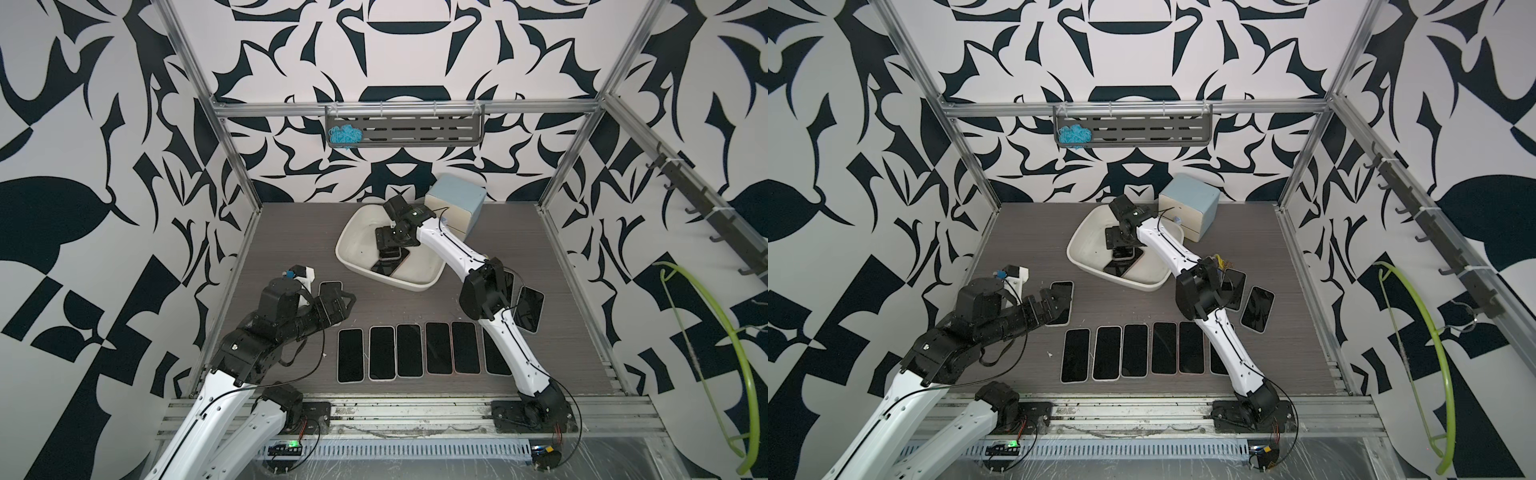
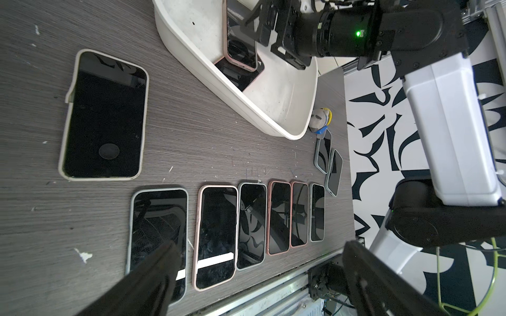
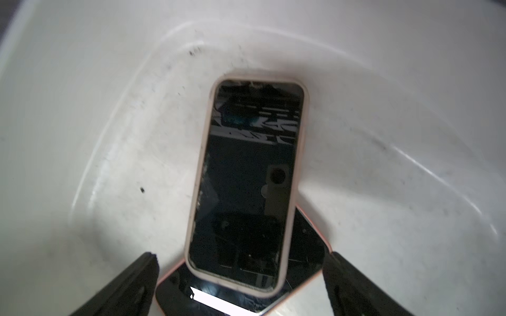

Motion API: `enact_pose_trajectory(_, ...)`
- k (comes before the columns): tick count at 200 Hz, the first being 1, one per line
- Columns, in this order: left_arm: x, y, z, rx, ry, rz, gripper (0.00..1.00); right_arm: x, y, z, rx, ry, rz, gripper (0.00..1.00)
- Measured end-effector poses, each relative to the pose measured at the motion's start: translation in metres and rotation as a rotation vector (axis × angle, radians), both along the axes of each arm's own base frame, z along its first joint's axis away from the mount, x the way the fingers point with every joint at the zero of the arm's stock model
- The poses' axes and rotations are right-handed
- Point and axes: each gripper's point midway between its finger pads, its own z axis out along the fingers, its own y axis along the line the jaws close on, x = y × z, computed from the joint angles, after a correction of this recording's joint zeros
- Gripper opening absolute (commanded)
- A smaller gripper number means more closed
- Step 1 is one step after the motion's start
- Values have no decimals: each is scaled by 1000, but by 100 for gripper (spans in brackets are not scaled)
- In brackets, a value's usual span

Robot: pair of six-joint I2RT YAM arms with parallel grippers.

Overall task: Take the phone out of the storage box
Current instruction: Pick up the phone from the storage box.

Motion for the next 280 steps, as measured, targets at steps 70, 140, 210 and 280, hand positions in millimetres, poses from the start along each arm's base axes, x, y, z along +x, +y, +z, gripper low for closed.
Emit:
enact_pose_trajectory(70, -16, 11, -10, 50, 35, -4, 100, 18, 10, -39, 12, -17, -56, 99)
enact_pose_trajectory(140, -11, 15, 6, 93, -23, -11, 100, 21, 4, -41, -38, -38, -85, 96)
enact_pose_trajectory(210, -3, 13, 12, 88, -45, 4, 100, 15, -8, -42, -144, -51, -62, 81)
enact_pose_trajectory(280, 16, -5, 3, 22, -9, 5, 100, -4, -51, -35, -317, 2, -9, 67)
